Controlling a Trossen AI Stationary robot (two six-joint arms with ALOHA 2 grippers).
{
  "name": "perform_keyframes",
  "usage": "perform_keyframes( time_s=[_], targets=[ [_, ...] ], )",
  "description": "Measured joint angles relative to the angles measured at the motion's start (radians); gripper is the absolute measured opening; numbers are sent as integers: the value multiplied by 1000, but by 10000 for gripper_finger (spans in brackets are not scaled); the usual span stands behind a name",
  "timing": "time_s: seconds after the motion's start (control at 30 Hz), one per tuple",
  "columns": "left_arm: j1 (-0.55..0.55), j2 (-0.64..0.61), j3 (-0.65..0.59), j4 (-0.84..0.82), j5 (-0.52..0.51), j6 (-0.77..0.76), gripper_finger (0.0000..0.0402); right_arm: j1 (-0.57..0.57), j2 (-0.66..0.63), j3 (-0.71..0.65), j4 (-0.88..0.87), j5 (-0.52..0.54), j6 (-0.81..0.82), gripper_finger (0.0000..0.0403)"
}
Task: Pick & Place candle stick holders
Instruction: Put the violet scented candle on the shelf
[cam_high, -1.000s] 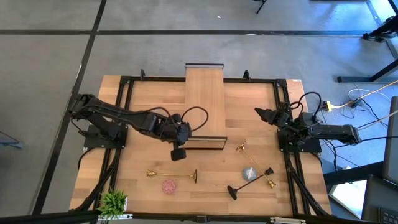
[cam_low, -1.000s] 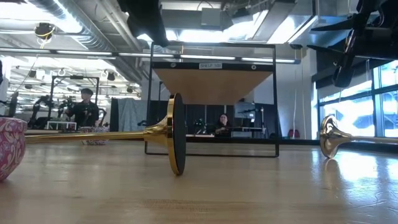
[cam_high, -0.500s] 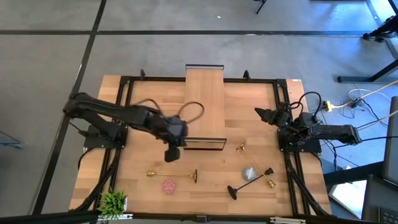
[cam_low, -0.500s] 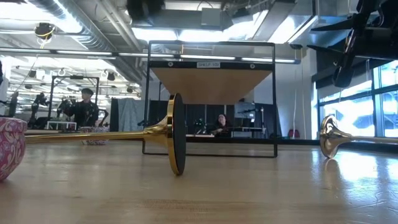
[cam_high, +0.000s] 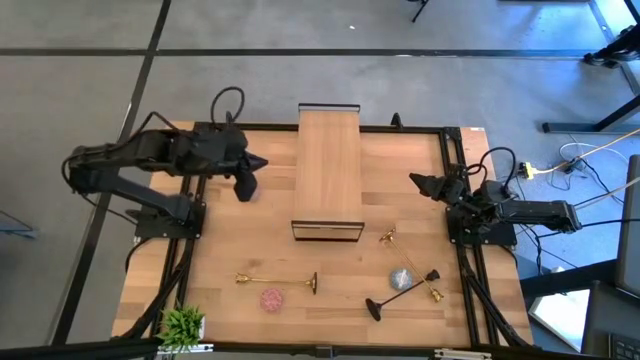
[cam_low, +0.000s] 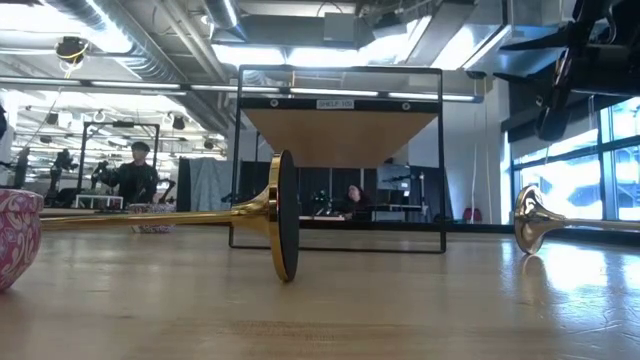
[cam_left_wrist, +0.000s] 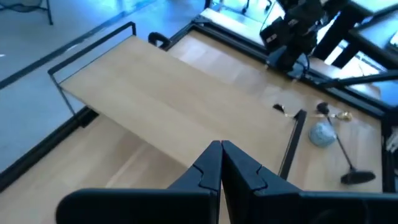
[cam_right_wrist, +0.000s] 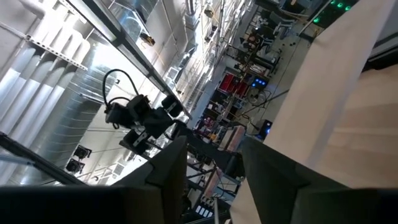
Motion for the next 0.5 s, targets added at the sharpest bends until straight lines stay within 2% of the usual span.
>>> perform_keyframes(
  time_s=[0.2, 0.37, 0.5],
  targets=[
    [57, 15, 0, -129, -53, 98, 3, -1, 0, 0, -34, 2, 0, 158],
    [129, 54, -30, -212, -93, -53, 3, -1, 0, 0, -37, 2, 0, 158],
    [185, 74, -118, -212, -23, -162, 2, -1, 0, 0, -38, 2, 0, 158]
  ],
)
